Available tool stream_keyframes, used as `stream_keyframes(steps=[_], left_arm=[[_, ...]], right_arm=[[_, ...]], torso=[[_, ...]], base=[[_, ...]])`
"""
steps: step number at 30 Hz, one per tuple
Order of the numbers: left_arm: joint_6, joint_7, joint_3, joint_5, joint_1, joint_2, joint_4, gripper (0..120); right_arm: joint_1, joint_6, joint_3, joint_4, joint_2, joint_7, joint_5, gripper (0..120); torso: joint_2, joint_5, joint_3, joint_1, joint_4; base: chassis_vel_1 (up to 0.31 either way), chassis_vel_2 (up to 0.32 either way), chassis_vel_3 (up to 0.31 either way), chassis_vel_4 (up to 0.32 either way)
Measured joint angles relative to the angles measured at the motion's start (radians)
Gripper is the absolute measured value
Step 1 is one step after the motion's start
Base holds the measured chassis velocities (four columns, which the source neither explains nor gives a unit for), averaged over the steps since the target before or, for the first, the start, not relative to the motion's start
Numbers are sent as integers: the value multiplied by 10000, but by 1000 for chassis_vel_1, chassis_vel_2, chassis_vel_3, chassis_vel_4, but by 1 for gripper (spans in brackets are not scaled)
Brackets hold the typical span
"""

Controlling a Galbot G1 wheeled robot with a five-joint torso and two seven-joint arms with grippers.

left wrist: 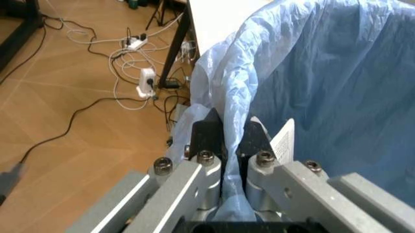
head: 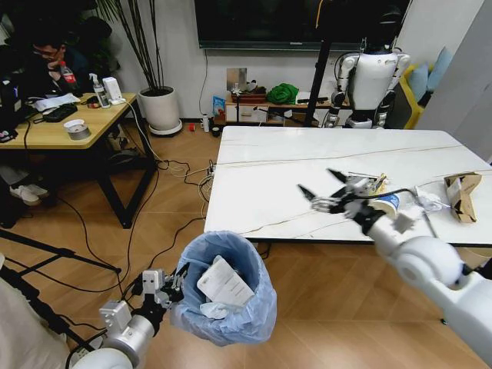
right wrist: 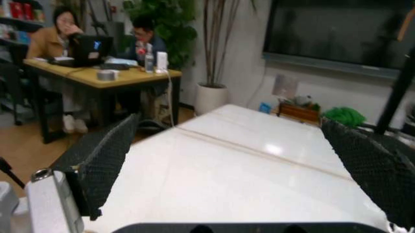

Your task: Pick up the trash bin and place the trash from the table into it.

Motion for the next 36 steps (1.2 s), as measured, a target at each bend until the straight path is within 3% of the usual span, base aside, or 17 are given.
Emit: stream_keyframes(steps=[3,6,12,19,36], left_arm=[[-29,18,-111,83,99,-119,-95,0],[-35,26,-154,124,163,-182,-144,0],[-86,70,-243,322,481,-291,-330,0],[-147,162,-152,591,649,-544,-430,0],[-260,312,-93,911,911,-688,-490,0]], right_arm=[[-1655,430,2376,-185,296,-781,-193,100],[-2683,454,3294,-237,674,-924,-573,100],[-4797,878,5722,-599,2628,-2027,-1403,100],[-5658,1057,7024,-718,3778,-2683,-1623,100],[-6401,1302,7720,-830,5492,-3175,-1862,100]], torso=[[0,-4,-2,0,-1],[0,2,-1,0,-1],[0,0,-2,-2,-1],[1,-2,-1,-1,0],[1,-2,-1,-1,0]], base=[[0,0,0,0],[0,0,0,0],[0,0,0,0],[0,0,0,0],[0,0,0,0]])
